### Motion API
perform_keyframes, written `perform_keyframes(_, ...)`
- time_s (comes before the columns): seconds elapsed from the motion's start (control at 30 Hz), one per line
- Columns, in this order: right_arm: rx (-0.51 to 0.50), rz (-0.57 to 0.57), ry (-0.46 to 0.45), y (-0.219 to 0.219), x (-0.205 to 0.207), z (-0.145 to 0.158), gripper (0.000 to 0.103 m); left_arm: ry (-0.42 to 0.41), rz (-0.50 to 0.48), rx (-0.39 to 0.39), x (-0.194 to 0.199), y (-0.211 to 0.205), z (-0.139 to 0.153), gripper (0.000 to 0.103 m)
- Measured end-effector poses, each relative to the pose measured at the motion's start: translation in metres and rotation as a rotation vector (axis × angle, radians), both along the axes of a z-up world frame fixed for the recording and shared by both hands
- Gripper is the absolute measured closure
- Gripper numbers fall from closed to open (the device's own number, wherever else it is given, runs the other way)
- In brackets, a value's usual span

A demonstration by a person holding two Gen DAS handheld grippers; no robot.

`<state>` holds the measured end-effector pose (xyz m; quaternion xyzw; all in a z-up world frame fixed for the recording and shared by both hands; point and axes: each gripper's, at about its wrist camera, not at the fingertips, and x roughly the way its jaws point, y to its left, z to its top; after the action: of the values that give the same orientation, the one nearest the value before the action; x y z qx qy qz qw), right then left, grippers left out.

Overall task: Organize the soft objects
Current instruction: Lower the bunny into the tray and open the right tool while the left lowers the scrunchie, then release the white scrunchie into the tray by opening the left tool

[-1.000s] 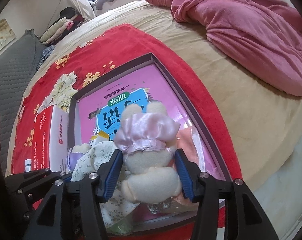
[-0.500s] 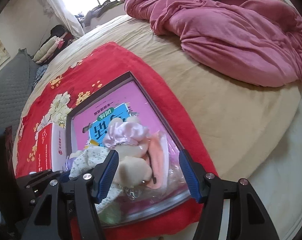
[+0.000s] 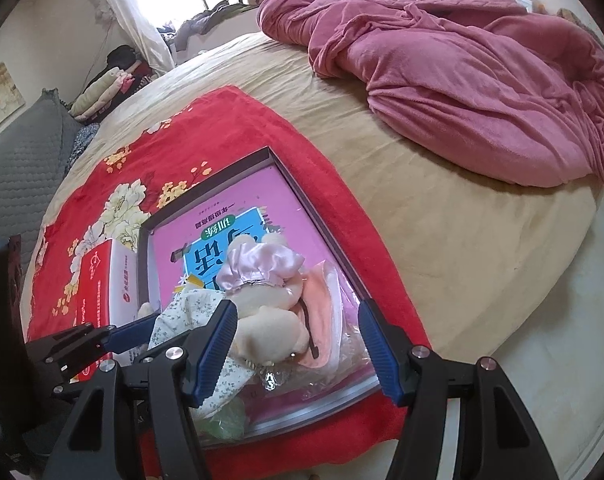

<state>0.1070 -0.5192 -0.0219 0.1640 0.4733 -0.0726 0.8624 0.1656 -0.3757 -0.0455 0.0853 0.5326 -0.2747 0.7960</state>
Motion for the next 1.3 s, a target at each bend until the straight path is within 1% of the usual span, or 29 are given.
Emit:
perform_keyframes(0.1,-0.007,-0.009,-0.004,-0.001,-0.002,0.004,0.039,-0.005,-0.004,-0.004,-0.002,0.001,0.003,0.061)
perform_keyframes(0.17,-0.013,-0.014,-0.006,-0.002,-0.003,0.006,0.038,-0.005,-0.002,-0.01,-0.002,0.003,0.005,0.055)
perform_keyframes(0.33,-0.025,-0.021,-0.009,-0.002,-0.007,0.012,0.036,-0.013,-0.005,-0.021,-0.006,0.005,0.013,0.052)
perform_keyframes(0.47,-0.029,-0.03,-0.017,-0.003,-0.01,0.017,0.035,-0.028,0.0,-0.023,-0.01,0.009,0.02,0.04)
perform_keyframes(0.6,-0.032,-0.034,-0.022,-0.002,-0.012,0.021,0.034,-0.045,0.004,-0.019,-0.013,0.014,0.028,0.037)
perform_keyframes(0.67,-0.037,-0.035,-0.029,0.0,-0.014,0.025,0.034,-0.052,0.006,-0.022,-0.016,0.016,0.032,0.032)
perform_keyframes(0.73,-0.043,-0.035,-0.038,0.002,-0.017,0.029,0.034,-0.056,0.009,-0.026,-0.018,0.019,0.036,0.03)
perform_keyframes(1.03,-0.071,-0.028,-0.081,0.011,-0.026,0.049,0.031,-0.085,0.016,-0.03,-0.032,0.032,0.053,0.027)
perform_keyframes(1.3,-0.096,-0.012,-0.094,0.023,-0.033,0.063,0.03,-0.111,0.044,-0.043,-0.043,0.052,0.069,0.026)
